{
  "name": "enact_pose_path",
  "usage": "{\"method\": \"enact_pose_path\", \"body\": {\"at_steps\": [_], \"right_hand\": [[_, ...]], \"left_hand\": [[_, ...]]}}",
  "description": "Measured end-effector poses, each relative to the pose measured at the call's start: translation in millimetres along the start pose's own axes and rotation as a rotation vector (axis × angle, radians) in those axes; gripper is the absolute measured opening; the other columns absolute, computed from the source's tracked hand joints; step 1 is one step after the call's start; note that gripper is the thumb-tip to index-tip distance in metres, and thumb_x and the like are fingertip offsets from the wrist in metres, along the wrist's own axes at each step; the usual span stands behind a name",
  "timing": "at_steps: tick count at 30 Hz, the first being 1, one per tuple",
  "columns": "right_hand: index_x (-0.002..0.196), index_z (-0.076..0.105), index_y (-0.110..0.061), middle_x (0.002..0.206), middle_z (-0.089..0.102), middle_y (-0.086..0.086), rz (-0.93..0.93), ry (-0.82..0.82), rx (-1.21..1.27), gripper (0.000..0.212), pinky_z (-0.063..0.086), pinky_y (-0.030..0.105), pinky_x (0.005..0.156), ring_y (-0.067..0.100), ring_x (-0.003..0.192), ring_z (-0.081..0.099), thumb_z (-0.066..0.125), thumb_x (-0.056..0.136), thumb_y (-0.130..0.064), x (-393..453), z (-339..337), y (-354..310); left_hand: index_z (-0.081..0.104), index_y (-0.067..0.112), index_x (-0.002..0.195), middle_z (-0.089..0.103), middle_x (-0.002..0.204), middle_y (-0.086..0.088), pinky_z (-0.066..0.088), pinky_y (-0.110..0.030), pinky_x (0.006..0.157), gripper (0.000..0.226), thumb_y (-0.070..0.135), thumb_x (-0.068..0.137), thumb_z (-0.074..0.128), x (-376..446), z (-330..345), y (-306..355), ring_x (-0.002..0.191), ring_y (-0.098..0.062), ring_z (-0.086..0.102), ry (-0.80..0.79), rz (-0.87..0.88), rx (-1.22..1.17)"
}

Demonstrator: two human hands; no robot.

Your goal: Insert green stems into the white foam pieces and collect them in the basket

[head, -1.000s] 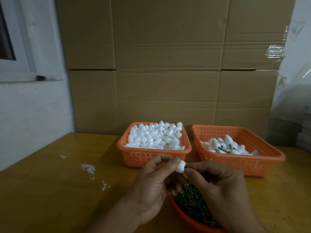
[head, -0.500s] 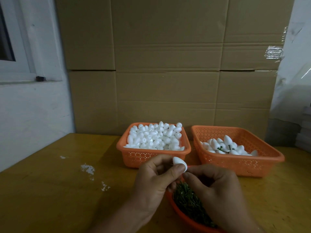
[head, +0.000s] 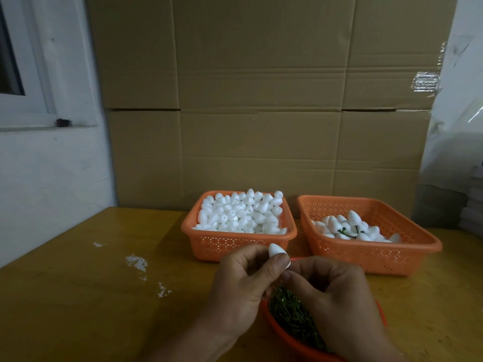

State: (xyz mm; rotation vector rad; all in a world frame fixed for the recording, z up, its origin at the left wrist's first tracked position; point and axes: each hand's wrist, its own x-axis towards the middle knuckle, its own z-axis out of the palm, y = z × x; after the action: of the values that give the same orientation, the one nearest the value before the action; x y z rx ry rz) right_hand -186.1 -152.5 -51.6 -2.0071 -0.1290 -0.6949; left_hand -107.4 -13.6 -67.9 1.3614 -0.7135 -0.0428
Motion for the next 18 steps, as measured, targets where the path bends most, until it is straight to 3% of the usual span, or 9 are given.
{"method": "enact_pose_path", "body": {"at_steps": [7,12,18], "right_hand": [[0.077,0.077,-0.038,0.070,0.076,-0.006,0.082,0.044,0.044,0.019,0.060,0.037,0.067,0.011,0.066,0.073,0.078,0.083,-0.020,-2.4,4.2,1.5],[0.074,0.076,-0.031,0.069,0.075,-0.001,0.102,0.057,0.053,0.016,0.059,0.040,0.065,0.016,0.065,0.073,0.078,0.083,-0.017,-2.8,6.0,2.1],[0.075,0.077,-0.029,0.068,0.075,0.003,0.107,0.029,0.095,0.014,0.058,0.037,0.060,0.021,0.064,0.072,0.077,0.084,-0.017,-2.1,4.7,3.0]], "left_hand": [[0.068,0.026,0.081,0.059,0.064,0.013,0.042,-0.015,0.060,0.028,0.053,0.085,0.063,-1.8,1.6,1.4,0.063,0.002,0.054,-0.017,0.084,0.132],[0.066,0.027,0.083,0.063,0.070,0.010,0.044,-0.017,0.062,0.032,0.058,0.088,0.059,-2.8,1.1,-0.5,0.067,0.001,0.056,-0.010,0.111,0.219],[0.071,0.028,0.082,0.067,0.068,0.012,0.045,-0.012,0.061,0.024,0.052,0.084,0.066,-3.2,3.9,0.2,0.065,0.004,0.060,0.017,0.105,0.151]]}}
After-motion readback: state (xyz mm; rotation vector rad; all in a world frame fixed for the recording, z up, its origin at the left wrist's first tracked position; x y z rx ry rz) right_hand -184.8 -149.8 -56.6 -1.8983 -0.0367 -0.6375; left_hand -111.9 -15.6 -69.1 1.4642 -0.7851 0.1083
